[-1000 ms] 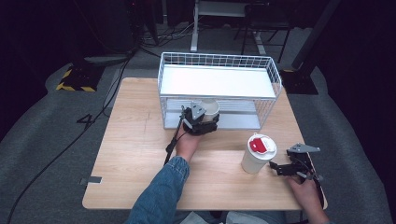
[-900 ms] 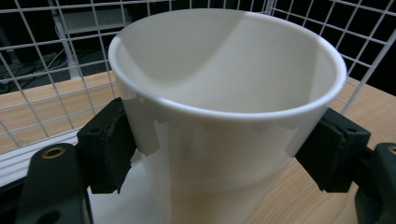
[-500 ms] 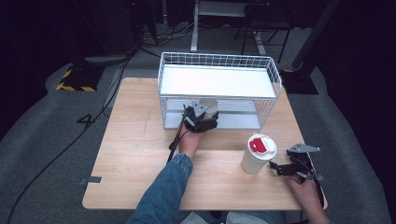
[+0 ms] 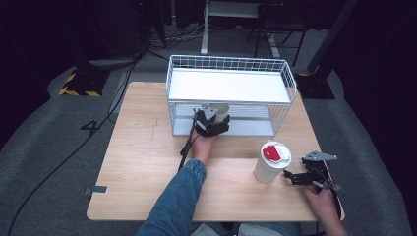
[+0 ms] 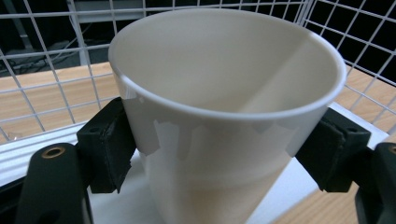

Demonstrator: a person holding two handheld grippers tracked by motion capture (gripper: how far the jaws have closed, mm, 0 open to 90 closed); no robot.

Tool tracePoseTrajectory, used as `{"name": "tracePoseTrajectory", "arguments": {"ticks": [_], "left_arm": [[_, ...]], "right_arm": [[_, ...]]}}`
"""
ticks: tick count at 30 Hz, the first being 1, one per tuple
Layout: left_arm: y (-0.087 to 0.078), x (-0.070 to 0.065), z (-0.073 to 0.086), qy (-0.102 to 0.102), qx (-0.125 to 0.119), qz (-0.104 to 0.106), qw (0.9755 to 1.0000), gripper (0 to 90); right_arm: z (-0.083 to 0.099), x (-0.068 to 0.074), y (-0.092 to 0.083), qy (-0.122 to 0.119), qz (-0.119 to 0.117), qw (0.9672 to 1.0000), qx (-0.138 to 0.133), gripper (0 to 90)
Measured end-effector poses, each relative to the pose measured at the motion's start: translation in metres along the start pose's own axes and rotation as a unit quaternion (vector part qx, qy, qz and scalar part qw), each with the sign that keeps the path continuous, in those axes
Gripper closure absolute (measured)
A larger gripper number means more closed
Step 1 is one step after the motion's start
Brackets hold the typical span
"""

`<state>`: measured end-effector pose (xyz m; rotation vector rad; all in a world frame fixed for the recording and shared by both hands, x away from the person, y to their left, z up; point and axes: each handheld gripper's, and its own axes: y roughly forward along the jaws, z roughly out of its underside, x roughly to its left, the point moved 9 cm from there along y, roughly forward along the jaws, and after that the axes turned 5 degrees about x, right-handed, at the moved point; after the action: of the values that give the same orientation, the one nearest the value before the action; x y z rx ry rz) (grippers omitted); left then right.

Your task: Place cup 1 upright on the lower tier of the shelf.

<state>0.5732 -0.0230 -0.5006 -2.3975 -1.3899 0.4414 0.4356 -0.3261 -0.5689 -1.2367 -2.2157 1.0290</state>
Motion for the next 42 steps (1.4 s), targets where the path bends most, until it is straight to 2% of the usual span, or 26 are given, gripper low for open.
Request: {"name": "tracePoseTrajectory", "arguments": {"ticks": [6,16,21,22,23,24,27,29,30,31,32,35,36,42], "left_arm": [[0.005,0.001,0.003,0.010,0.012,-0.009,0.9998,21.4],[0.011,0.001,0.006,0.020,0.020,-0.007,0.9996,21.1],[0.012,-0.002,0.007,0.015,0.022,-0.002,0.9997,21.0],[0.011,0.002,0.005,0.024,0.019,-0.012,0.9995,20.9],[0.012,0.000,0.006,0.020,0.022,-0.002,0.9996,20.7],[0.013,0.000,0.006,0.026,0.022,-0.005,0.9994,19.9],[0.013,0.001,0.007,0.024,0.029,-0.016,0.9991,10.2],[0.015,-0.001,0.007,0.025,0.034,-0.006,0.9991,8.1],[0.014,0.000,0.007,0.030,0.034,-0.009,0.9989,6.7],[0.014,-0.001,0.007,0.037,0.037,0.003,0.9987,5.6],[0.013,0.000,0.006,0.022,0.032,-0.015,0.9991,5.0],[0.011,0.000,0.007,0.022,0.037,-0.010,0.9990,1.8],[0.008,0.000,0.007,0.012,0.034,-0.013,0.9993,1.6],[-0.006,0.000,0.006,0.011,0.029,-0.004,0.9995,0.4]], "right_arm": [[0.000,0.000,0.000,0.000,0.000,1.0000,0.000,1.3],[0.000,0.000,0.000,0.000,0.000,1.0000,0.000,1.3],[0.000,0.000,0.000,0.000,0.000,1.0000,0.000,1.3],[0.000,0.000,0.000,0.000,0.000,1.0000,0.000,1.4],[0.000,0.000,0.000,0.000,0.000,1.0000,0.000,1.4],[0.000,0.000,0.000,0.000,0.000,1.0000,0.000,1.3],[0.000,0.000,0.000,0.000,-0.001,1.0000,0.000,1.3],[0.000,0.000,0.000,0.000,0.000,1.0000,0.000,1.3],[0.000,0.000,0.000,0.000,-0.001,1.0000,0.000,1.3],[0.000,0.000,0.000,0.000,0.000,1.0000,0.000,1.3],[0.000,0.000,0.000,0.000,0.000,1.0000,0.000,1.3],[0.000,0.000,0.000,0.000,0.000,1.0000,0.000,1.3],[0.000,0.000,0.000,0.000,-0.001,1.0000,0.000,1.3],[0.000,0.000,0.000,0.000,0.000,1.0000,0.000,1.3]]}}
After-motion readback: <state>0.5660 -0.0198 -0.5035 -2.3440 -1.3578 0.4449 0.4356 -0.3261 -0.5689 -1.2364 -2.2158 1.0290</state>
